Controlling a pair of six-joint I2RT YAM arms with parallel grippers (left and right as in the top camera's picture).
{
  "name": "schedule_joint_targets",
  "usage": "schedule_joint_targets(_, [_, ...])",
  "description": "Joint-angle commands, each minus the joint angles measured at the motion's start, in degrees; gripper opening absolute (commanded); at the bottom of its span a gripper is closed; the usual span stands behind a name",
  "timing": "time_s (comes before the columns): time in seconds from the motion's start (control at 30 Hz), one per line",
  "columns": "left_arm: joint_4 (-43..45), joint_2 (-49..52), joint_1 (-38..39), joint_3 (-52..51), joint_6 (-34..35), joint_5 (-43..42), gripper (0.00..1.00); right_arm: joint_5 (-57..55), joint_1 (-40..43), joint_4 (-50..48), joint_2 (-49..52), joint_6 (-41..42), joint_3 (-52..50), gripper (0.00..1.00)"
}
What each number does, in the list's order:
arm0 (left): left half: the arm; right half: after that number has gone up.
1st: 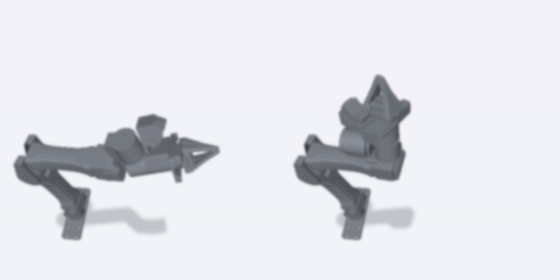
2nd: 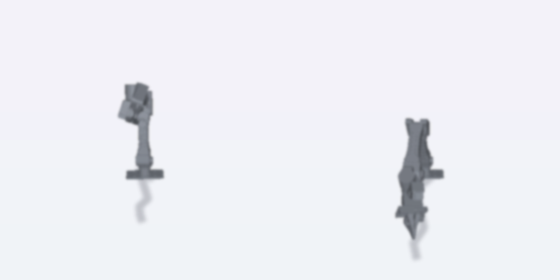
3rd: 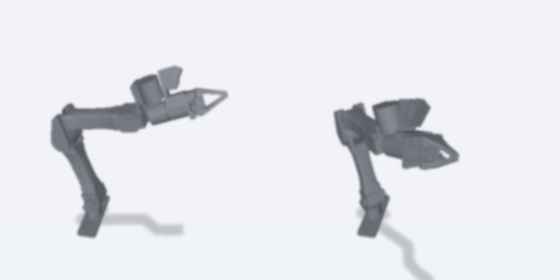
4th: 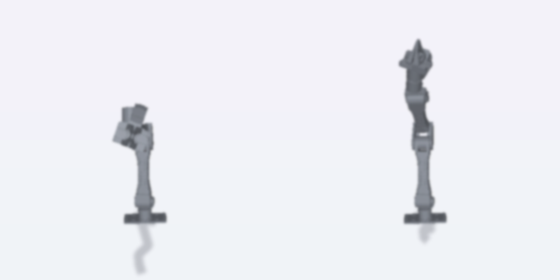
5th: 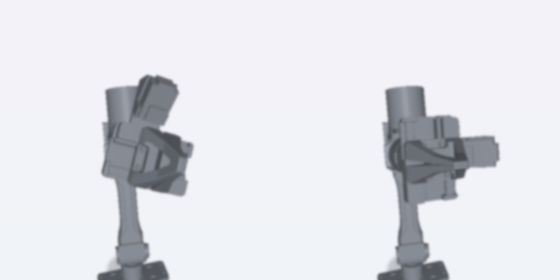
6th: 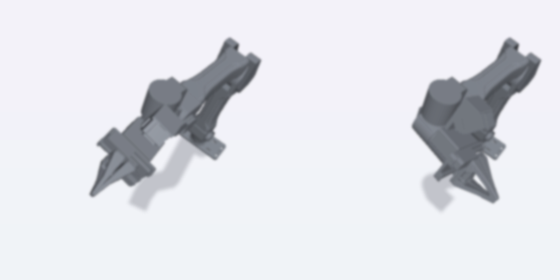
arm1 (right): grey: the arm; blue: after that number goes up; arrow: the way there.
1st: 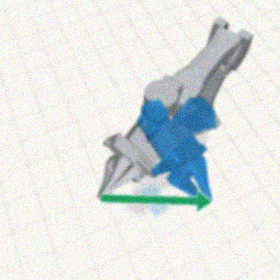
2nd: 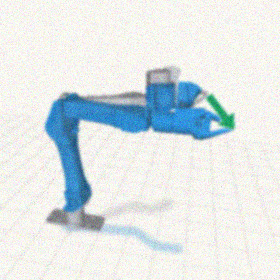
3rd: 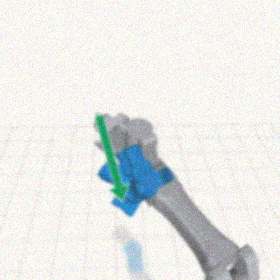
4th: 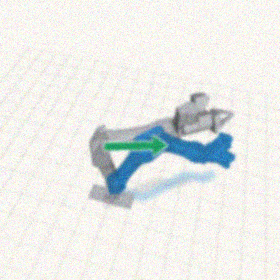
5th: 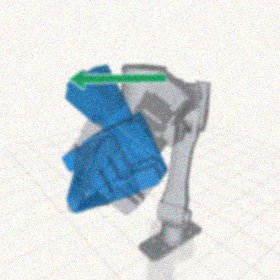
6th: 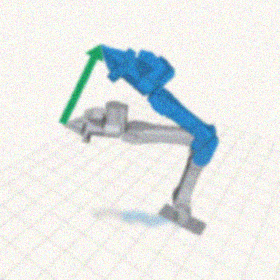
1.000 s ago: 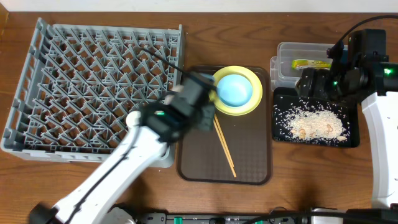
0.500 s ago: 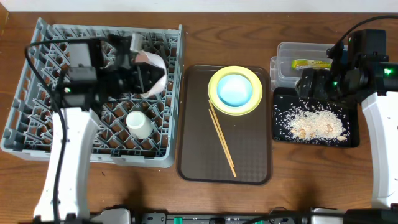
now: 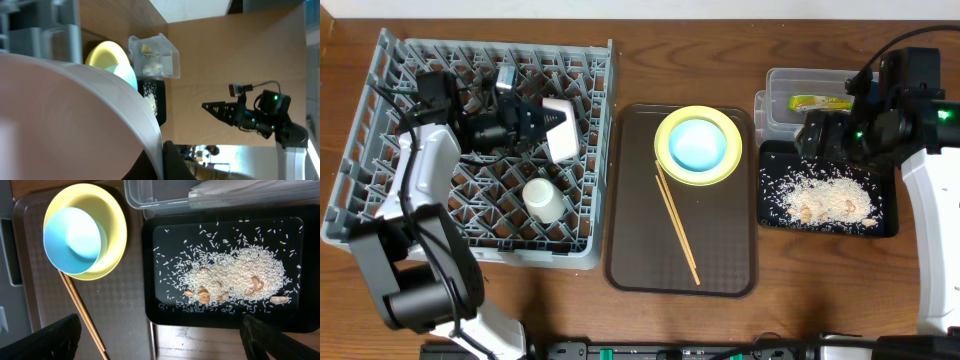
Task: Sort waste into correct bins and load items into the dishwasher
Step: 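Place the pink bowl into the dish rack with the left gripper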
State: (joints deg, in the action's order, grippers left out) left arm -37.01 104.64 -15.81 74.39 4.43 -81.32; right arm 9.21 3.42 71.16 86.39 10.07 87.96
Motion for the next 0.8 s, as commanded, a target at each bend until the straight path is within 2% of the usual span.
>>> schedule_joint_targets(0.0, [0.1, 2.8, -2.1, 0.9, -0.8, -1.9, 0.07, 0.2, 0.1, 0.1, -0.2, 0.6, 0.1, 0.99])
schedule_joint_targets(0.1, [0.0, 4.9, -4.4, 0.9, -0.8, 3.4, 0.08, 0.2, 0.1, 0.4, -0.2, 0.6, 0.1, 0.99])
schedule_joint_targets(0.13, [-0.2, 5.1, -5.1, 0.9, -0.8, 5.7, 0.17, 0.2, 0.1, 0.5, -0.2, 0.6, 0.1, 0.99])
schedule_joint_targets(0.2, [0.1, 5.1, -7.6, 0.9, -0.8, 9.5, 0.43, 0.2, 0.1, 0.5, -0.2, 0.6, 0.1, 0.99])
schedule_joint_targets(0.27, [0.1, 5.1, -9.7, 0.9, -0.8, 11.9, 0.50, 0.2, 0.1, 0.5, -0.2, 0.6, 0.1, 0.99])
schedule_joint_targets(0.33, [0.1, 5.1, -12.6, 0.9, -0.8, 15.5, 0.65, 0.2, 0.1, 0.6, -0.2, 0.6, 0.1, 0.99])
schedule_joint_targets(0.43, [0.1, 5.1, -15.0, 0.9, -0.8, 15.8, 0.82, 0.2, 0.1, 0.6, -0.2, 0.6, 0.1, 0.99])
schedule_joint_targets(0.47, [0.1, 5.1, -15.7, 0.9, -0.8, 15.8, 0.86, 0.2, 0.1, 0.7, -0.2, 0.6, 0.1, 0.99])
schedule_joint_targets(0.57, [0.3, 4.4, -18.1, 0.9, -0.7, 15.8, 0.88, 0.2, 0.1, 0.9, -0.2, 0.6, 0.1, 0.99])
schedule_joint_targets(0.67, [0.2, -0.8, -18.6, 0.9, -0.7, 16.1, 0.89, 0.2, 0.1, 1.1, -0.2, 0.6, 0.1, 0.99])
schedule_joint_targets(0.77, [-1.2, -9.3, -14.7, 0.9, -0.5, 24.1, 0.89, 0.2, 0.1, 1.2, -0.2, 0.6, 0.1, 0.99])
